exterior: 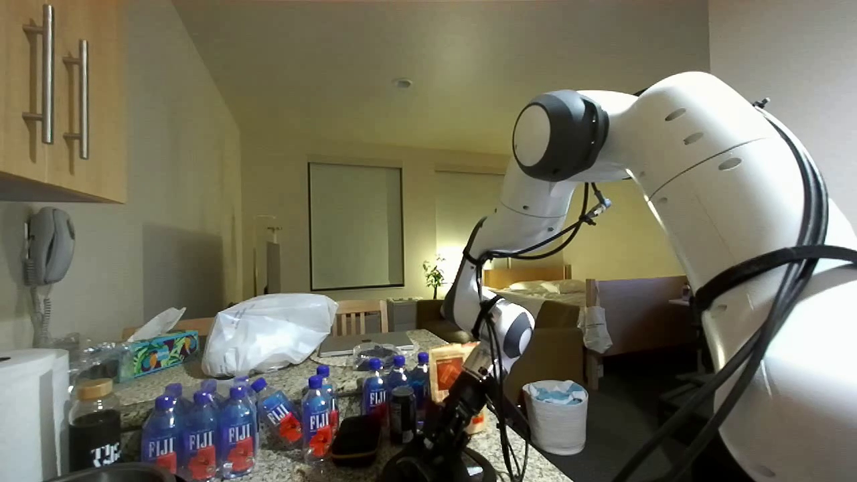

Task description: Uncover the cooker and put the lid on the counter

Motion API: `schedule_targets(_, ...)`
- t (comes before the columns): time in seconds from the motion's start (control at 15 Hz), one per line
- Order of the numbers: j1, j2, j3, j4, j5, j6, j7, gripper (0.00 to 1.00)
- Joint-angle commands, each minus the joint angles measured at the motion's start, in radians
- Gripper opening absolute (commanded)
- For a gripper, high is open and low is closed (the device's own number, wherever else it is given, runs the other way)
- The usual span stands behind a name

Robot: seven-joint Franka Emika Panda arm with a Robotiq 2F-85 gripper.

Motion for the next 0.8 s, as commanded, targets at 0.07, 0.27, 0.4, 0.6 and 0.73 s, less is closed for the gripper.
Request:
schedule_targets(0.07,-0.001,-0.149,-0.006,-0.025,-0.031,-0.064,0.148,0.03)
schedule_targets(0.27,0.001,-0.194,-0.005,-0.015,-0.039,-0.075,0.205,0.03)
schedule_targets(0.4,0.004,-0.207,-0.004,-0.007,-0.039,-0.082,0.234,0.03)
schedule_targets(0.6,0.005,-0.191,-0.004,0.012,-0.038,-0.088,0.267,0.03)
schedule_targets(0.73,0.005,-0.155,-0.004,0.031,-0.035,-0.082,0.294,0.03)
